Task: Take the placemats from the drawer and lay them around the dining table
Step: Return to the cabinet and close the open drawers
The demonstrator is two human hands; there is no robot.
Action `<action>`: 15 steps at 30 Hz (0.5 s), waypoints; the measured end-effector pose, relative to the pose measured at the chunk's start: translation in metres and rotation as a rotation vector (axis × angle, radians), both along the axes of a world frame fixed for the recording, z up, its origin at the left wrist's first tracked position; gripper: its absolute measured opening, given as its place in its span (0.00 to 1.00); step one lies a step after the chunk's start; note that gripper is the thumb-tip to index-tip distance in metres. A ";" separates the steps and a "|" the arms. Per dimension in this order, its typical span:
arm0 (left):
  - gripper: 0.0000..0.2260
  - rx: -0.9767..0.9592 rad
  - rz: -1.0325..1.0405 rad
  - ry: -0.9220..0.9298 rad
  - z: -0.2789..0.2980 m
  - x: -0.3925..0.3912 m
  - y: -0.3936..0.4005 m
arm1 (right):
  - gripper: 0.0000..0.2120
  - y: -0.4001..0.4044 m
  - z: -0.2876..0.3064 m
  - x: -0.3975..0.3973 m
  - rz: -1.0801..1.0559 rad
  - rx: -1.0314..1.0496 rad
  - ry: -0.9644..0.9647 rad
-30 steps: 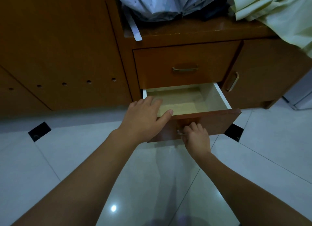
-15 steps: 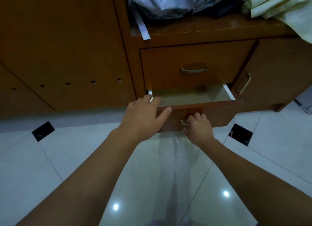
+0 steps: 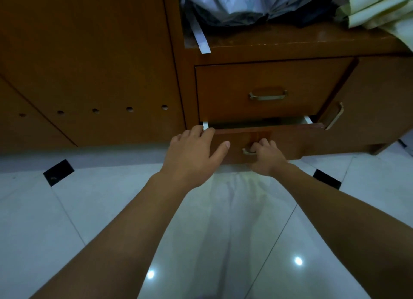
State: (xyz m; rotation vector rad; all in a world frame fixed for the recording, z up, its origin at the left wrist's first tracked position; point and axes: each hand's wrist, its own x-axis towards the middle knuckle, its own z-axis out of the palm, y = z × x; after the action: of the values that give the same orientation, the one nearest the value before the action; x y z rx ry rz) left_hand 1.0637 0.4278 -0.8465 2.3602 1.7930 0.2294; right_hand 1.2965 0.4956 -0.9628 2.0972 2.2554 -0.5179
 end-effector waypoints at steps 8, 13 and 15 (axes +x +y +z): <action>0.28 0.006 0.010 -0.014 0.002 -0.007 0.000 | 0.30 0.023 0.006 -0.002 -0.005 -0.054 -0.008; 0.28 0.011 0.012 -0.020 0.003 -0.009 0.000 | 0.30 0.023 0.005 -0.001 0.000 -0.056 -0.008; 0.28 0.008 0.006 -0.017 0.003 -0.009 0.000 | 0.31 0.024 0.006 0.001 -0.008 -0.073 0.013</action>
State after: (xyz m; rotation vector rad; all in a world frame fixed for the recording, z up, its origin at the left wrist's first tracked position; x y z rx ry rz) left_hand 1.0547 0.4277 -0.8434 2.3512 1.7958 0.2575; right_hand 1.2979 0.5193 -0.9566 2.0750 2.2008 -0.6058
